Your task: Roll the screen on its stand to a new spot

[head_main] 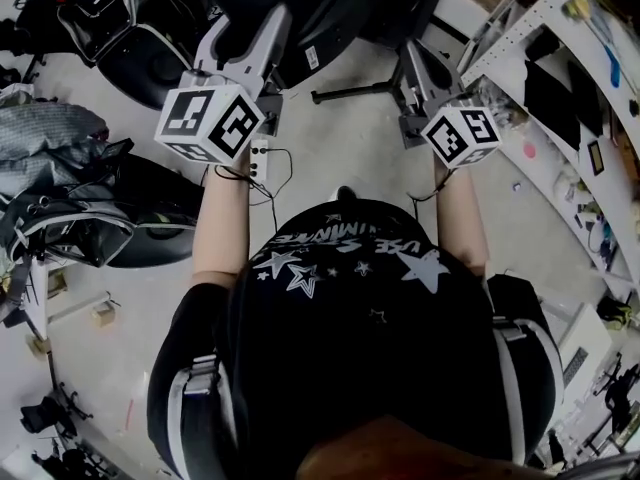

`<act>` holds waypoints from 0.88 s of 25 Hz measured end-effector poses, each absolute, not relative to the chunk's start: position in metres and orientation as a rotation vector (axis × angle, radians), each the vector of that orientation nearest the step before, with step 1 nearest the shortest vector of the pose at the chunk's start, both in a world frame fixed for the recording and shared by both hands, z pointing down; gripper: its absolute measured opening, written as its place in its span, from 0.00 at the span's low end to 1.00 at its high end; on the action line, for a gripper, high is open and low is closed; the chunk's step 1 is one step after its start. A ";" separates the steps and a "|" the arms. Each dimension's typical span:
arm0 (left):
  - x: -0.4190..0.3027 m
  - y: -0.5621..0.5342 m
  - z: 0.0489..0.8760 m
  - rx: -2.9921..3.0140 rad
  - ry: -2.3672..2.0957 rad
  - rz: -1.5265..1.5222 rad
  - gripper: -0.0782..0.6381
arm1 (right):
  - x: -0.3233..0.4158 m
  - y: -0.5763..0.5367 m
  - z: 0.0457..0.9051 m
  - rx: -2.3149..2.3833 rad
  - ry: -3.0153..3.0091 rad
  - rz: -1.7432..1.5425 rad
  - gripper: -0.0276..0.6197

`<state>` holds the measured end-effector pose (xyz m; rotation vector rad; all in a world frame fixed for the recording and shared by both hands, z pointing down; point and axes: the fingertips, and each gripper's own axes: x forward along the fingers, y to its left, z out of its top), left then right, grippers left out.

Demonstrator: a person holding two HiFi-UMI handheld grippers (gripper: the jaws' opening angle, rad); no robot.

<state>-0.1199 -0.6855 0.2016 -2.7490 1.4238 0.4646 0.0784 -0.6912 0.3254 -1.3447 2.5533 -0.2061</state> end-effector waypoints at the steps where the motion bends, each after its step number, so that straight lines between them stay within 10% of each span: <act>1: -0.120 -0.680 0.201 -2.751 1.415 0.463 0.37 | 0.077 -0.685 0.326 -1.351 2.555 -0.207 0.05; 22: -0.106 -0.568 0.199 -2.771 1.316 0.469 0.36 | 0.066 -0.572 0.340 -1.395 2.569 -0.245 0.05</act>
